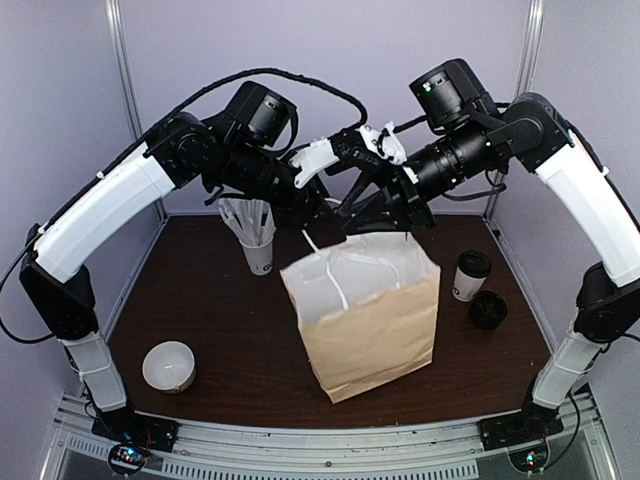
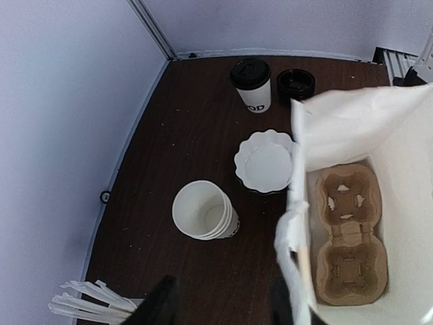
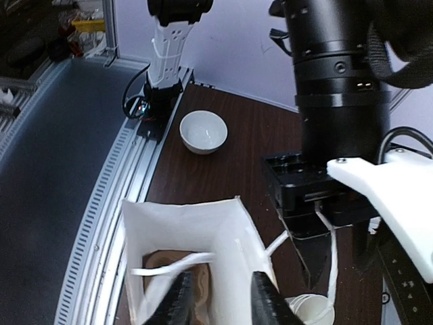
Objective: Pack the takeout coffee
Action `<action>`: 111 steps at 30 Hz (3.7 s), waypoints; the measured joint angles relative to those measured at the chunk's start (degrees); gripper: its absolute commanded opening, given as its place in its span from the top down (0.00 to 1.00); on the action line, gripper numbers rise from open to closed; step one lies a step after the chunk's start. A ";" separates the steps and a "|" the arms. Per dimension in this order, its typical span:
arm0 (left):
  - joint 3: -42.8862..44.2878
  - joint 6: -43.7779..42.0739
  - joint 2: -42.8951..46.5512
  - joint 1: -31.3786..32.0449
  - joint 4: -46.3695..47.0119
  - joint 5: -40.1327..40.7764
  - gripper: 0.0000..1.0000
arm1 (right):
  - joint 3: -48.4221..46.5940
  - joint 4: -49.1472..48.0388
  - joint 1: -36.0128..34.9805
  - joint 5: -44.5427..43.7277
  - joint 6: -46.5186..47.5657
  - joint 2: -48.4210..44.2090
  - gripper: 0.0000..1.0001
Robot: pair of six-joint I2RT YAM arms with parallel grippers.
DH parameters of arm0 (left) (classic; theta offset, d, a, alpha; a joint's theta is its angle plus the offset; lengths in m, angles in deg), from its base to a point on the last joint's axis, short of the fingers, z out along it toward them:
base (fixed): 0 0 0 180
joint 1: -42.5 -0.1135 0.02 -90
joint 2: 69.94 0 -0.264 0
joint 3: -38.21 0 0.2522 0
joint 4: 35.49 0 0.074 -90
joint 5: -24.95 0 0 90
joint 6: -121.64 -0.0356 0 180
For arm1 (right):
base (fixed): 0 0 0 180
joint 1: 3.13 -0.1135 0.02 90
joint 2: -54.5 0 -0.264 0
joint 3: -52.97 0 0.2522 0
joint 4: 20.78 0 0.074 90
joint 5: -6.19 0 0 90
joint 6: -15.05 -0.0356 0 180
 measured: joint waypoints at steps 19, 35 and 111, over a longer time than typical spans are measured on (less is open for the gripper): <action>-5.14 5.46 3.54 -0.28 -0.11 -5.03 0.26 | 8.68 6.34 7.26 -0.59 3.80 -11.96 0.30; -11.30 5.64 2.10 9.05 3.41 -10.14 0.43 | 36.87 12.87 9.25 -0.48 9.05 -26.62 0.33; 2.01 -0.92 0.39 0.74 2.38 0.24 1.00 | 6.29 2.29 3.89 4.42 0.20 -4.68 1.00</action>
